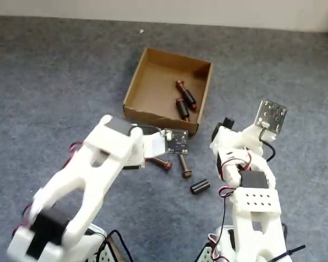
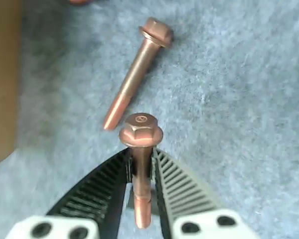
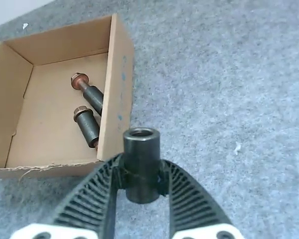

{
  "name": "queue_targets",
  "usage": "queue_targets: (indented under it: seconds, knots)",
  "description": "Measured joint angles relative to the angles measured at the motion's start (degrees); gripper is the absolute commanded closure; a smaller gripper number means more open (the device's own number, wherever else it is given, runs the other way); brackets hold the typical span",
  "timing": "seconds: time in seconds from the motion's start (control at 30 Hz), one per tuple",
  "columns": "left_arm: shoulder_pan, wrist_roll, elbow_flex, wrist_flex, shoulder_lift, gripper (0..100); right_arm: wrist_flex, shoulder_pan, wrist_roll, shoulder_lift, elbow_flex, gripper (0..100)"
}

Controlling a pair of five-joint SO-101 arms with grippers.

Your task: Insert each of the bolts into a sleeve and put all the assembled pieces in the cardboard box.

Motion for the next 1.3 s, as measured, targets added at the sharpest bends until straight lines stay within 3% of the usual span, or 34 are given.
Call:
queue_targets:
  seconds: [0.3, 0.53, 0.83, 1.1, 1.3]
  knots:
    - [-0.09, 12.75, 14.07, -7.82, -30.15, 99, 0.0, 0.09, 0.0, -0.62, 0.0, 99.4]
    - [-0.18, 28.4, 24.18, -17.49, -50.02, 99, 0.0, -3.34, 0.0, -1.67, 0.44, 99.4]
    - [-0.18, 46.07, 30.51, -19.87, -71.03, 99, 0.0, -12.48, 3.96, -22.42, 12.4, 99.4]
    - [-0.26, 52.04, 34.73, -20.04, -88.88, 99, 0.0, -21.19, 8.79, -35.69, 18.99, 99.4]
    - [-0.35, 55.3, 35.16, -23.3, -90.55, 99, -4.48, -27.25, 13.36, -39.65, 23.74, 99.4]
